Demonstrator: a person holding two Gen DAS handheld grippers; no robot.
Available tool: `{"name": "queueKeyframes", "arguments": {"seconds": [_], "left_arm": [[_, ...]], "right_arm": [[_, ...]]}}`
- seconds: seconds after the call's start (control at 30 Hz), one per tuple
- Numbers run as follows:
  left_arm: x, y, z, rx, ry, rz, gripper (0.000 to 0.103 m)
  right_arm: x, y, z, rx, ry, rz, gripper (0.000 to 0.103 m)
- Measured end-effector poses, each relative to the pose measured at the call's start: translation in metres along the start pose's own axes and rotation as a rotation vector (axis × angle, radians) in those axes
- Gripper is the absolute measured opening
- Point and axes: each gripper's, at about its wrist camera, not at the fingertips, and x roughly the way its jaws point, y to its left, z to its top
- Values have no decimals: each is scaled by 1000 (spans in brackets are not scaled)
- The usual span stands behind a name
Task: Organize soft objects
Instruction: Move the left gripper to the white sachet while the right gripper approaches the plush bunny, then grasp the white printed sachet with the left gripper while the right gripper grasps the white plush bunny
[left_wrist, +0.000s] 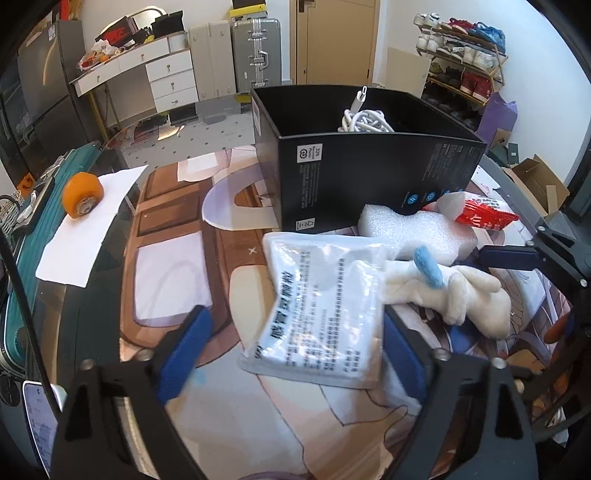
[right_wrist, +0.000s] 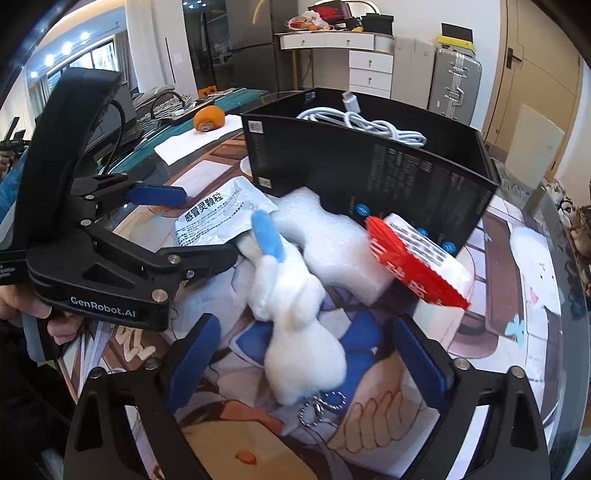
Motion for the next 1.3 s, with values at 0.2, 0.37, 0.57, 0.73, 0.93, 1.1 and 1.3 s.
{"name": "queueKeyframes", "arguments": {"seconds": [0.2, 0.37, 0.57, 0.73, 0.93, 1.1, 1.3], "left_arm": [[-8, 0, -3, 14, -26, -17, 50], [-12, 1, -6, 1, -32, -33, 44], [-18, -1, -13, -2, -41, -36, 40], [-21, -4, -16, 5, -52, -36, 40], [-25, -4, -17, 5, -65, -42, 40], [-30, -3, -18, -1, -78, -43, 40], [-43, -5, -14, 1, -124, -54, 40]], "right_arm": [[3, 9, 7, -22, 5, -10, 82], [6, 14, 10, -29, 6, -14, 75], [8, 17, 12, -31, -3, -11, 54], [4, 14, 9, -31, -14, -10, 37], [-3, 16, 2, -63, -19, -2, 33], [-9, 15, -5, -64, -24, 5, 32], [-23, 13, -11, -60, -49, 2, 32]]}}
